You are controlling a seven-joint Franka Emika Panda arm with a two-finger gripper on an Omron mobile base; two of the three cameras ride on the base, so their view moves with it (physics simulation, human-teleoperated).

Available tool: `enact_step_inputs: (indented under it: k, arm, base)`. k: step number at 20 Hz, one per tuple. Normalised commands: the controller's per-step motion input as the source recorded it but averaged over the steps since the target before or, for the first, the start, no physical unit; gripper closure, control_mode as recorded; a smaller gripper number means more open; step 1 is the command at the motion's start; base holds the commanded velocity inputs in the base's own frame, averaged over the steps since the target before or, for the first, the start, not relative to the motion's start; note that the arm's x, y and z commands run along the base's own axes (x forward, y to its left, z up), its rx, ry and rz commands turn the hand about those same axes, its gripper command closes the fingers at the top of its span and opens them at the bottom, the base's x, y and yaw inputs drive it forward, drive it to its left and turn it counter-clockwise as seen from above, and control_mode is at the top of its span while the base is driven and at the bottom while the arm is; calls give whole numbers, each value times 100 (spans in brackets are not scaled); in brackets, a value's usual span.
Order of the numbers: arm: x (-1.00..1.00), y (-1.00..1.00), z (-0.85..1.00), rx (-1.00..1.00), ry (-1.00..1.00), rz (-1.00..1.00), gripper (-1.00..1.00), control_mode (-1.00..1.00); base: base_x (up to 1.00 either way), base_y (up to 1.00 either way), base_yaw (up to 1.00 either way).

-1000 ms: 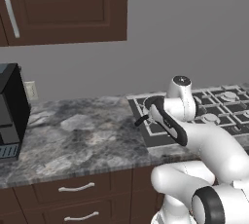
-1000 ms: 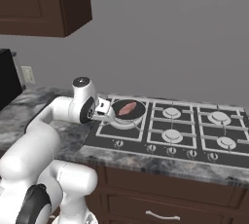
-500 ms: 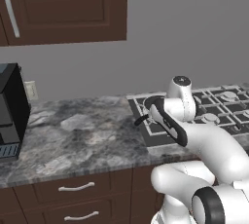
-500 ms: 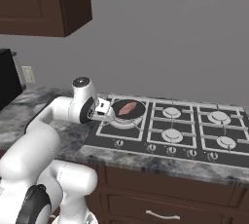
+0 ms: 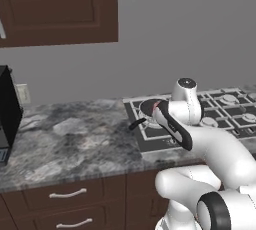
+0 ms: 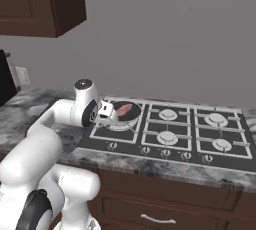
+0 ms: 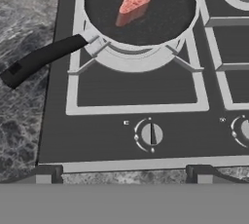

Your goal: Place both pans onto different burners. Then place the onion and the steak on different pans.

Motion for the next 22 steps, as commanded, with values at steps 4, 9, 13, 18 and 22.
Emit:
enact_step_inputs:
  k: [4,9,13,18,22]
  arm:
    - [0,0,0,0,0,0,-100,100]
    - [0,0,0,0,0,0,-100,100]
    - [0,0,0,0,0,0,-100,100]
    - [0,0,0,0,0,0,-100,100]
    - [0,0,0,0,0,0,-100,100]
  base:
    - [-6,-43,0]
    - [-5,-44,0]
    - [-5,-45,0]
    - [-7,-48,0]
    - [-4,-50,0]
